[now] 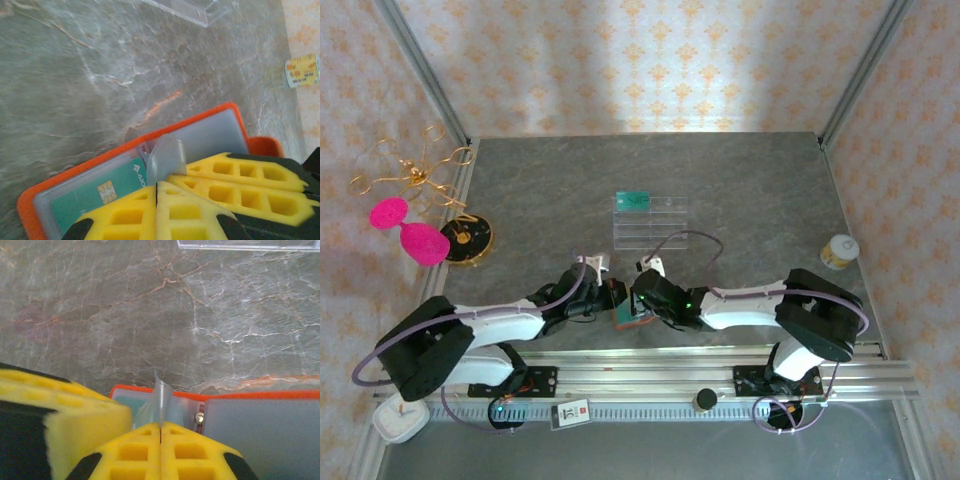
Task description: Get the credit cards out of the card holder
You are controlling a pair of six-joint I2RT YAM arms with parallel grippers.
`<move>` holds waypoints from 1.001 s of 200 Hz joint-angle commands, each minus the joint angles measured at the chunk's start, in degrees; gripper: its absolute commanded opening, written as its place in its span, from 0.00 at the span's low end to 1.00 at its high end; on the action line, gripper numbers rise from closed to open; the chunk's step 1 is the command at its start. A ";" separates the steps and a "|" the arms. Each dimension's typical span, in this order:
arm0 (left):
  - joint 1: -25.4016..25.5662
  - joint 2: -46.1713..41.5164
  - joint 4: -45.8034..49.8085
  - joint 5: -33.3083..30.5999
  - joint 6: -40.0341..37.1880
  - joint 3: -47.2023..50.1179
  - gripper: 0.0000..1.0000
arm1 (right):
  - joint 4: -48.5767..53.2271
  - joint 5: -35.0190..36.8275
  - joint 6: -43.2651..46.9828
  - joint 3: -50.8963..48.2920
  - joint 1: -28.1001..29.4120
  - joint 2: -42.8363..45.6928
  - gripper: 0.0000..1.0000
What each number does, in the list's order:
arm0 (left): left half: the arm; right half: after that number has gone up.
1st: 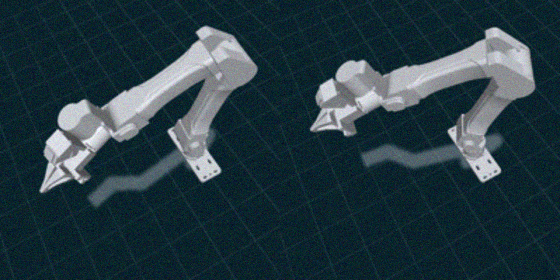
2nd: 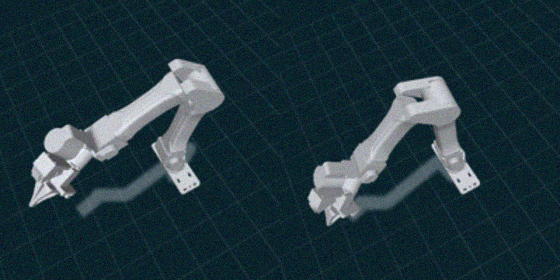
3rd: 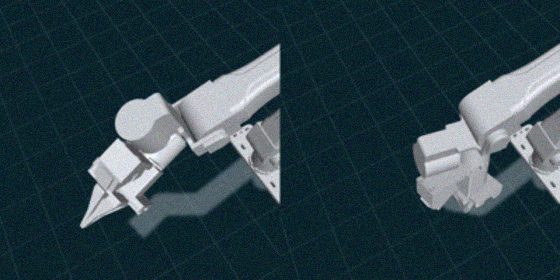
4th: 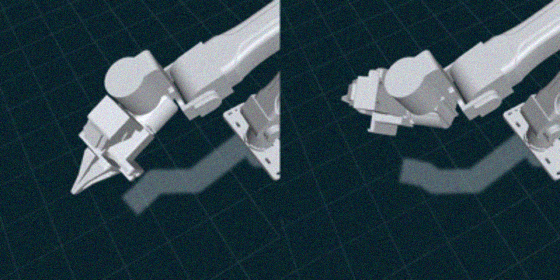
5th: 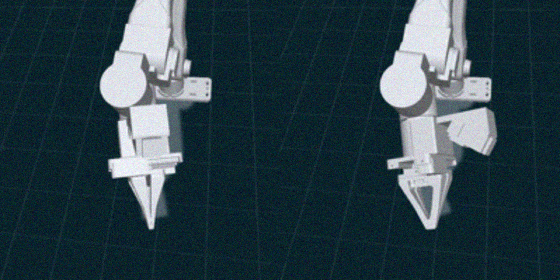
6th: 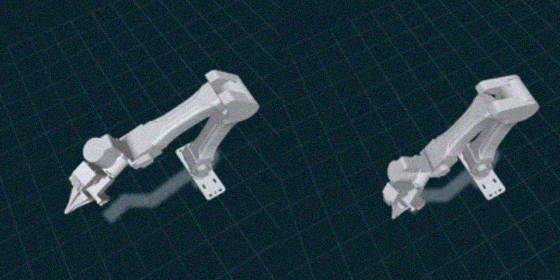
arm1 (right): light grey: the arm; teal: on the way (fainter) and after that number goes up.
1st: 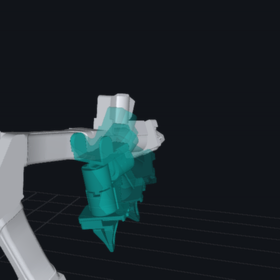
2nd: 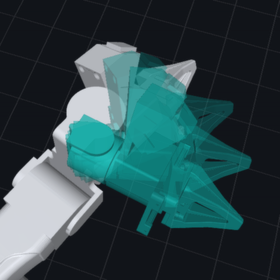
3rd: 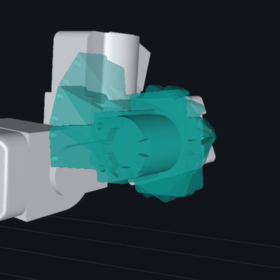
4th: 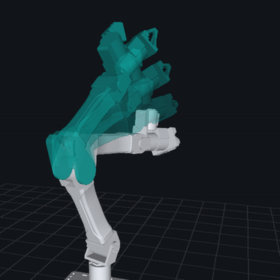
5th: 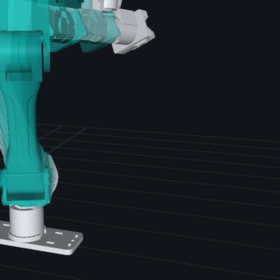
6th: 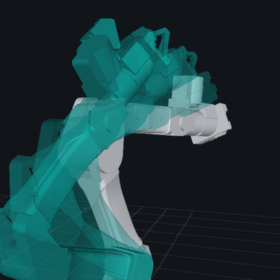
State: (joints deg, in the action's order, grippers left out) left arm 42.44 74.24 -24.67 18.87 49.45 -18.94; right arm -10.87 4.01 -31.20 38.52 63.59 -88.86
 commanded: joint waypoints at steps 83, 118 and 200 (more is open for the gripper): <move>4.02 3.34 4.99 -2.00 0.09 -7.25 0.10 | 8.44 7.60 -2.41 -4.75 -1.13 15.29 0.40; -3.72 -11.85 12.15 -7.17 0.48 -0.78 0.27 | 8.37 0.30 4.05 -2.13 -0.33 10.51 0.35; -7.33 -24.53 19.40 -10.56 -1.59 3.79 0.42 | 20.02 4.61 5.27 10.14 6.22 -5.17 0.36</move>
State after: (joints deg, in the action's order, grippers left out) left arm 36.07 49.69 -7.38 9.02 49.41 -15.88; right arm 3.66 6.00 -26.09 46.72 68.64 -91.66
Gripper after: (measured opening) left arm 0.422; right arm 0.360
